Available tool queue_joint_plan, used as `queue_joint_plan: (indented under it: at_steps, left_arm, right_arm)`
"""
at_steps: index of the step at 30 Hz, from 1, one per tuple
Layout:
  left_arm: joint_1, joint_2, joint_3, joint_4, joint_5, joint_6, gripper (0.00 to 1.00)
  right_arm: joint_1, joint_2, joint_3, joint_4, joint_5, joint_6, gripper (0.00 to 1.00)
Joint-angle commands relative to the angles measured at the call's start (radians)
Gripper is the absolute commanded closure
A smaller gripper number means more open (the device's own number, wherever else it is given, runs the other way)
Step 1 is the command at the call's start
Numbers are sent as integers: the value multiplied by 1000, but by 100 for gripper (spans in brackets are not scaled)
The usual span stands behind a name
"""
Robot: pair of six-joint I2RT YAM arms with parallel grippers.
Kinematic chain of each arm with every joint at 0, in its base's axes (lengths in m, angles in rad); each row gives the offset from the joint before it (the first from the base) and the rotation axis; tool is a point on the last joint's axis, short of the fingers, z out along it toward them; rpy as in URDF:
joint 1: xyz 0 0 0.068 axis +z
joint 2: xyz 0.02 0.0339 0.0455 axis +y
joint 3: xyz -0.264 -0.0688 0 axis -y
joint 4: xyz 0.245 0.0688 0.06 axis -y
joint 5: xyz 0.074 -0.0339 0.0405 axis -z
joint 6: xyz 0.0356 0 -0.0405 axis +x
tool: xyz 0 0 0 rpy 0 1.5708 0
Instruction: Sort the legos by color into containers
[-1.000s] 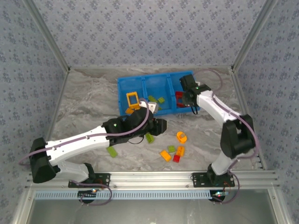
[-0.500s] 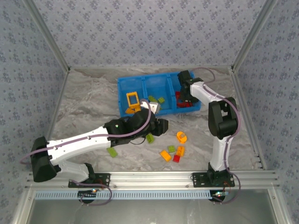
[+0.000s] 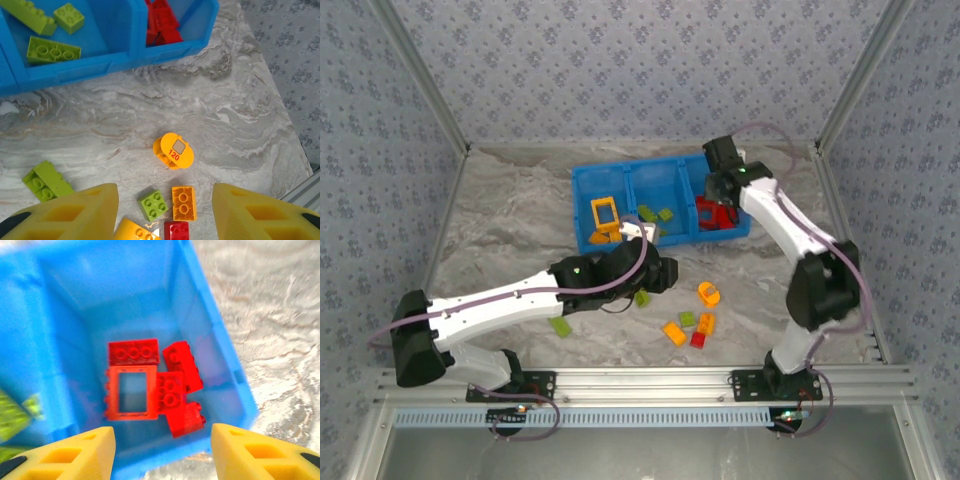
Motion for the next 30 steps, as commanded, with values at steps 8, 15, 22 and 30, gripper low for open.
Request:
queue_joint_plan:
  at_steps: [8, 15, 22, 30]
  left_arm:
    - [-15, 202, 94, -30, 49, -219, 43]
    - [-12, 524, 347, -105, 188, -434, 25]
    - [-6, 748, 524, -193, 245, -618, 20]
    - [-2, 858, 628, -260, 235, -641, 21]
  right_arm:
    - [193, -765, -480, -39, -106, 15, 45]
    - [260, -1176, -503, -269, -248, 91, 42]
    - [259, -1222, -445, -370, -293, 78, 43]
    - [258, -1236, -467, -360, -293, 89, 43]
